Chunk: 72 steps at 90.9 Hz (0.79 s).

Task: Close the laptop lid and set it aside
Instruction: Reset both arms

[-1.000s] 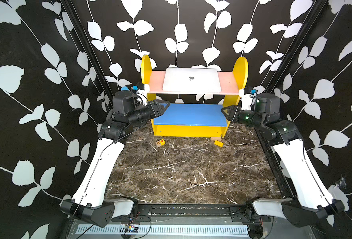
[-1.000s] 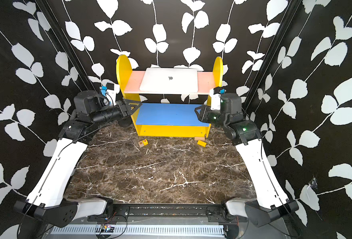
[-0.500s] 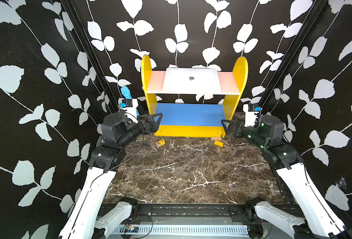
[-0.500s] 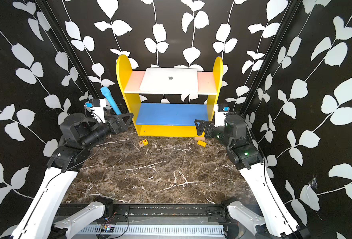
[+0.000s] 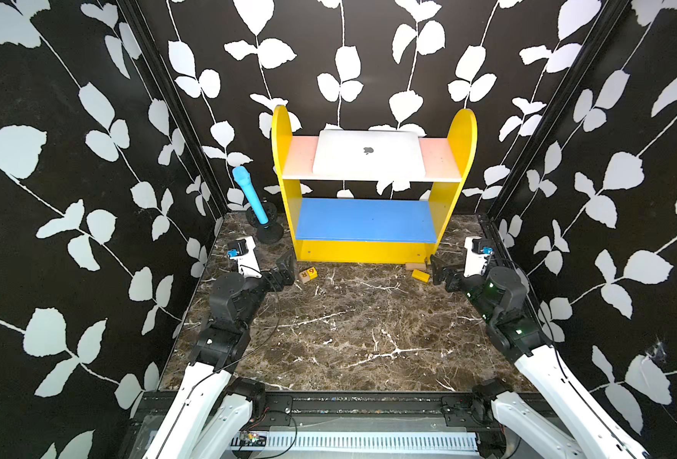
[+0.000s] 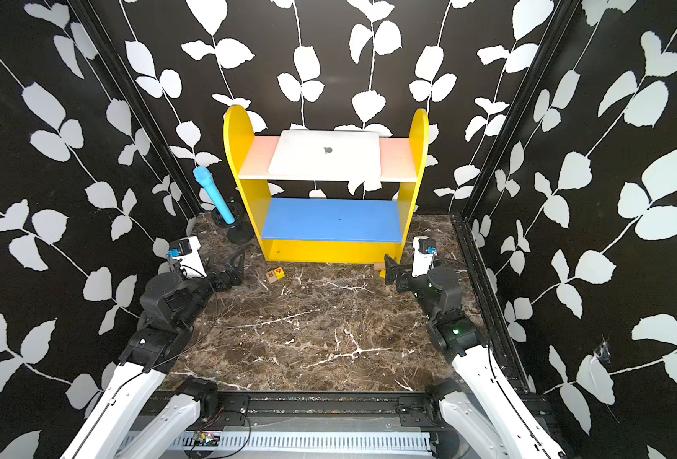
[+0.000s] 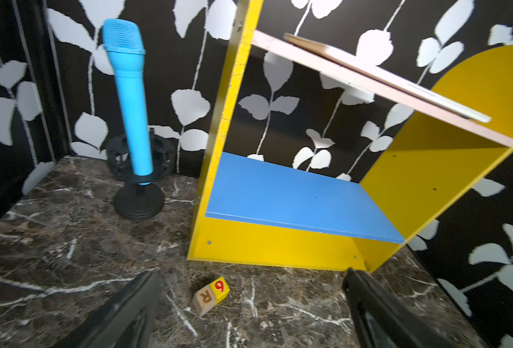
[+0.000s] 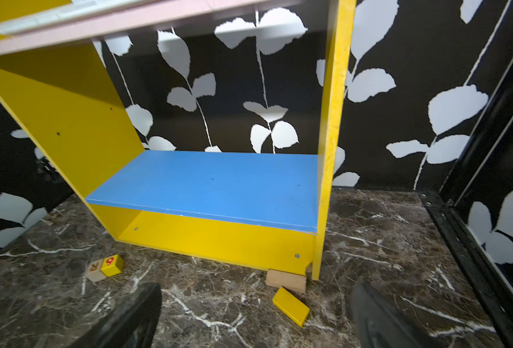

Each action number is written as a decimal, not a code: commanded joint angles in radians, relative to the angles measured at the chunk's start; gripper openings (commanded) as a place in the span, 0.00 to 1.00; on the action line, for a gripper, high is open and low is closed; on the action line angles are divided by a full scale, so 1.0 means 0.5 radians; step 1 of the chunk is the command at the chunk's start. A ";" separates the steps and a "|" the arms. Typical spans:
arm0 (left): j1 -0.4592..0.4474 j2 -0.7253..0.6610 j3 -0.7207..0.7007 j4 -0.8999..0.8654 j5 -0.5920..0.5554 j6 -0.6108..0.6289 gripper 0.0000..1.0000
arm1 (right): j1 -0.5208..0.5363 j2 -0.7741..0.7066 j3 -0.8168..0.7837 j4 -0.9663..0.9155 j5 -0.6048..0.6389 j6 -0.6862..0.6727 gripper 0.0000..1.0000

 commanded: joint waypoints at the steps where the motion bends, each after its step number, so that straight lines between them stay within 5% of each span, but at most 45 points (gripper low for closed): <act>1: 0.010 -0.039 -0.159 0.278 -0.253 0.084 0.98 | 0.006 -0.032 -0.156 0.369 0.182 -0.070 1.00; 44: 0.010 -0.037 -0.849 1.042 -0.926 0.377 0.99 | -0.007 0.106 -0.722 0.868 0.889 -0.149 1.00; 72: 0.010 0.440 -1.027 1.475 -1.304 0.587 0.99 | -0.100 0.277 -0.840 1.094 1.185 -0.216 1.00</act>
